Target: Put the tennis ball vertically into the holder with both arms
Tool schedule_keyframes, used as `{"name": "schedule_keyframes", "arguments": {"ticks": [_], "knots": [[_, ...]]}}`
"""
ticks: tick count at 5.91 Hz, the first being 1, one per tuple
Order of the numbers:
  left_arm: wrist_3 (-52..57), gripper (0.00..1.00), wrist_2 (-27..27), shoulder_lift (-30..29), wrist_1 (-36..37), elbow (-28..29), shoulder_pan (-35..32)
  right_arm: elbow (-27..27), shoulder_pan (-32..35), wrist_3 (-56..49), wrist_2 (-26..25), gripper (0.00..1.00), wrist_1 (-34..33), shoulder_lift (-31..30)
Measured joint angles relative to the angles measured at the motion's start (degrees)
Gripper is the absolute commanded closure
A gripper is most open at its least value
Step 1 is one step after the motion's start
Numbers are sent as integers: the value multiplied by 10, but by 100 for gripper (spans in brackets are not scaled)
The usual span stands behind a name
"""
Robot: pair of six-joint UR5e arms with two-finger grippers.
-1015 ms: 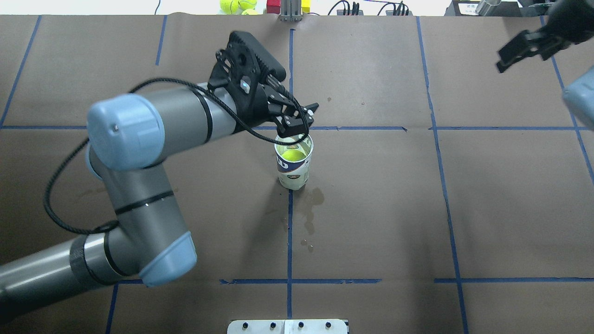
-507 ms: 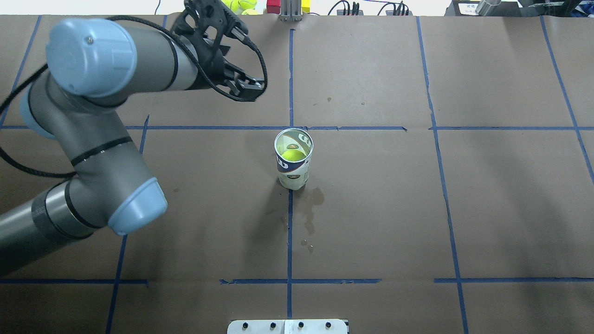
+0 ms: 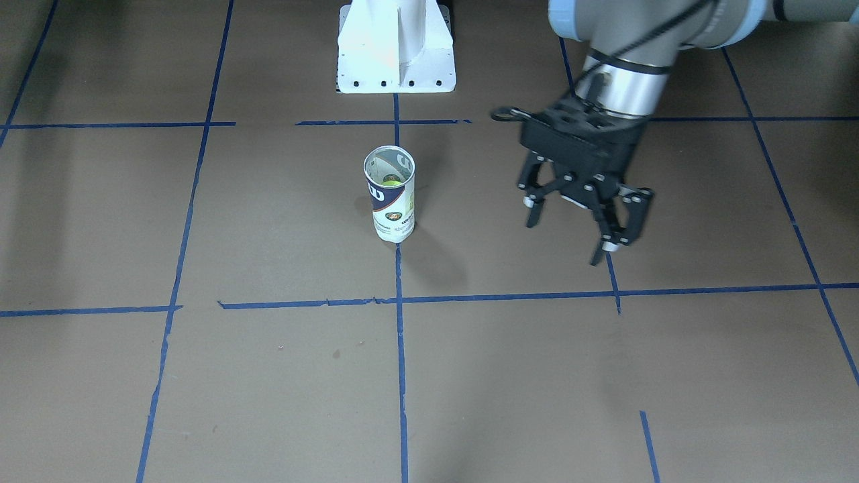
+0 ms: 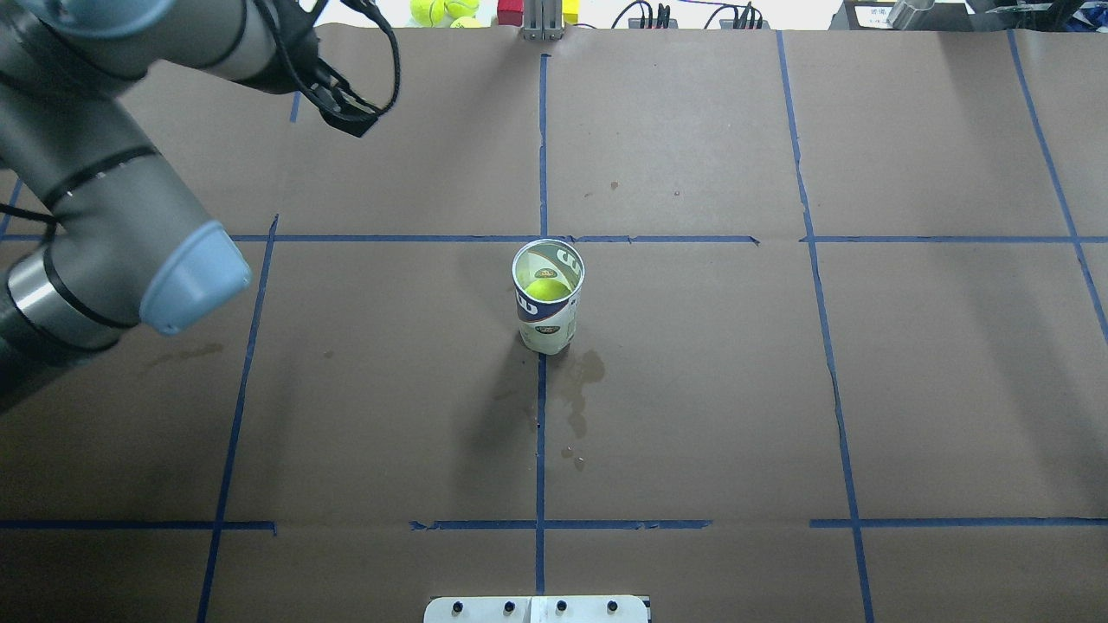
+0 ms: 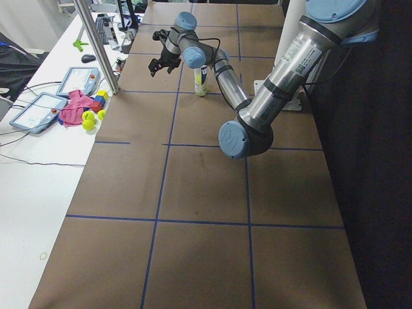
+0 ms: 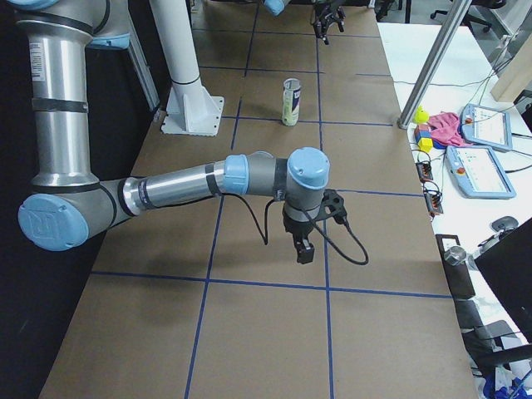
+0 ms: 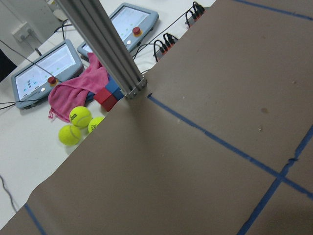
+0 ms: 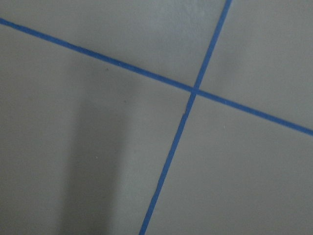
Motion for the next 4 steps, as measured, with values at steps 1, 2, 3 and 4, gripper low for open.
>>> {"name": "schedule_keyframes", "arguments": {"ticks": [1, 2, 3, 4], "knots": [[26, 0, -63, 2, 67, 5, -47, -12, 2, -1, -1, 0, 0, -18], [58, 0, -121, 13, 128, 6, -99, -29, 2, 0, -1, 0, 0, -23], [69, 0, -157, 38, 172, 18, -154, -43, 2, 0, -1, 0, 0, -23], [72, 0, -171, 62, 195, 54, -209, -52, 2, 0, 0, 0, 0, -22]]}}
